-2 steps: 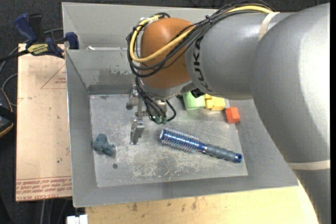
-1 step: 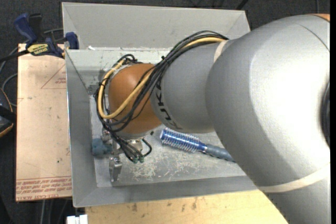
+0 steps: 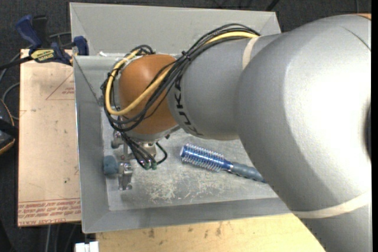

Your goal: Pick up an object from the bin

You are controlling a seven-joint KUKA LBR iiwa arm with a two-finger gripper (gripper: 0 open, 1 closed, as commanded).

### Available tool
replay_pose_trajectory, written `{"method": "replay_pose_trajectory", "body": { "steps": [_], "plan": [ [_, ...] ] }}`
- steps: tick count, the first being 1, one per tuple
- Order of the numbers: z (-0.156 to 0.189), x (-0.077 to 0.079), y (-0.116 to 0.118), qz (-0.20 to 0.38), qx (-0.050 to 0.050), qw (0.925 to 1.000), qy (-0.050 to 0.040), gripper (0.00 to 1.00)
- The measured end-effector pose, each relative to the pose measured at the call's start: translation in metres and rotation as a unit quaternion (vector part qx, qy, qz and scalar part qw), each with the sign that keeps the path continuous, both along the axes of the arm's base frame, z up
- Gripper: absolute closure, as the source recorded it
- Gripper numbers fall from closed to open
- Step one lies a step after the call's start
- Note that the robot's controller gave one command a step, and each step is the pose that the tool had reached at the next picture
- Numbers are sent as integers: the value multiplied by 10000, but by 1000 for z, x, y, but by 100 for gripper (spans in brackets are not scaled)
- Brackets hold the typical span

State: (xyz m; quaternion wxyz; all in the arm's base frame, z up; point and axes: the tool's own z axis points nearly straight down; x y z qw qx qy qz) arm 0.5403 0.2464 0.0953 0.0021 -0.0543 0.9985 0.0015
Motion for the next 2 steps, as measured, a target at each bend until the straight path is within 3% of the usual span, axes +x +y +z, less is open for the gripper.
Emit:
{"method": "replay_pose_trajectory", "body": {
  "steps": [1, 2],
  "plan": [
    [-1, -1, -1, -11, -7, 10000, 15, 100],
    [154, -8, -2, 897, 3, 9960, -33, 100]
  ]
}}
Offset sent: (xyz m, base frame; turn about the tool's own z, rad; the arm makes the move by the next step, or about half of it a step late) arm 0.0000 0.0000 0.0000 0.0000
